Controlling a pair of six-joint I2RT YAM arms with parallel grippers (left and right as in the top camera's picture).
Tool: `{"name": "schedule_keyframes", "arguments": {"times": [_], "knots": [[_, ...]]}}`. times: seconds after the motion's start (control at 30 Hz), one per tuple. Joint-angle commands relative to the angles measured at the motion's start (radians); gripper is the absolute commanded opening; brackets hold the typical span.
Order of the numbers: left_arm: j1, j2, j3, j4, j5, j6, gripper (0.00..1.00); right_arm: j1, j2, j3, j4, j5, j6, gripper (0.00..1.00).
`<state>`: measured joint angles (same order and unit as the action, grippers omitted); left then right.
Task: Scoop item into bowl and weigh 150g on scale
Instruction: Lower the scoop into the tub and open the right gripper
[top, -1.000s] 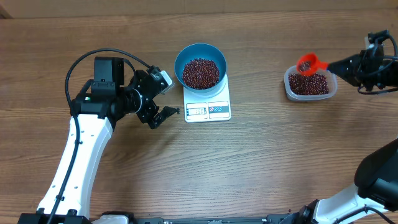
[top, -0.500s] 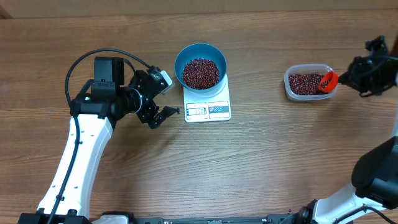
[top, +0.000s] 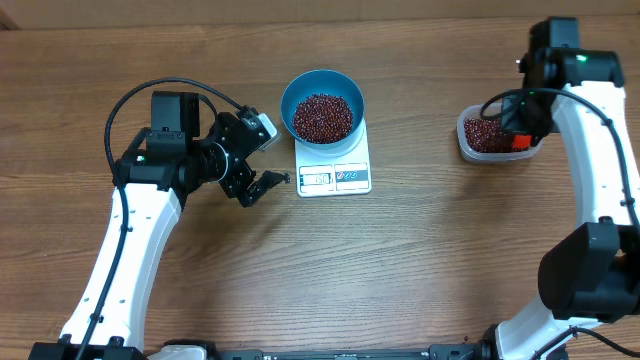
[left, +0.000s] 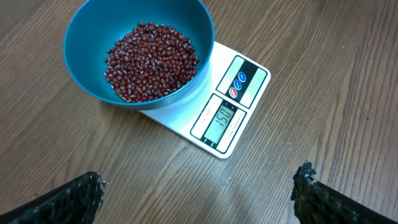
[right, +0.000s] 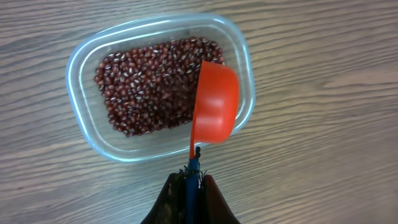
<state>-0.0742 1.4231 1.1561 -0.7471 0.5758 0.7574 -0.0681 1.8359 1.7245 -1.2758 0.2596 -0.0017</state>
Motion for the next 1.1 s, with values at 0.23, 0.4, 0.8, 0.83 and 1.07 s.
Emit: {"name": "schedule_keyframes", "arguments": {"times": [0.23,0.4,0.8,0.83,1.07], "knots": [[0.002,-0.004,-0.006,0.000,0.016,-0.014,1.00,0.047,-0.009,0.029,0.006,0.047,0.044,0.04],[0.002,-0.004,-0.006,0.000,0.016,-0.014,1.00,-0.010,-0.009,0.029,0.012,-0.185,0.147,0.04],[0.002,-0.004,-0.006,0.000,0.016,-0.014,1.00,-0.194,-0.008,-0.069,0.151,-0.600,0.429,0.04],[0.002,-0.004,-0.006,0.000,0.016,-0.014,1.00,-0.206,-0.008,-0.092,0.172,-0.630,0.443,0.04],[0.002,-0.004,-0.006,0.000,0.016,-0.014,1.00,-0.242,-0.008,-0.175,0.221,-0.702,0.454,0.04]]}}
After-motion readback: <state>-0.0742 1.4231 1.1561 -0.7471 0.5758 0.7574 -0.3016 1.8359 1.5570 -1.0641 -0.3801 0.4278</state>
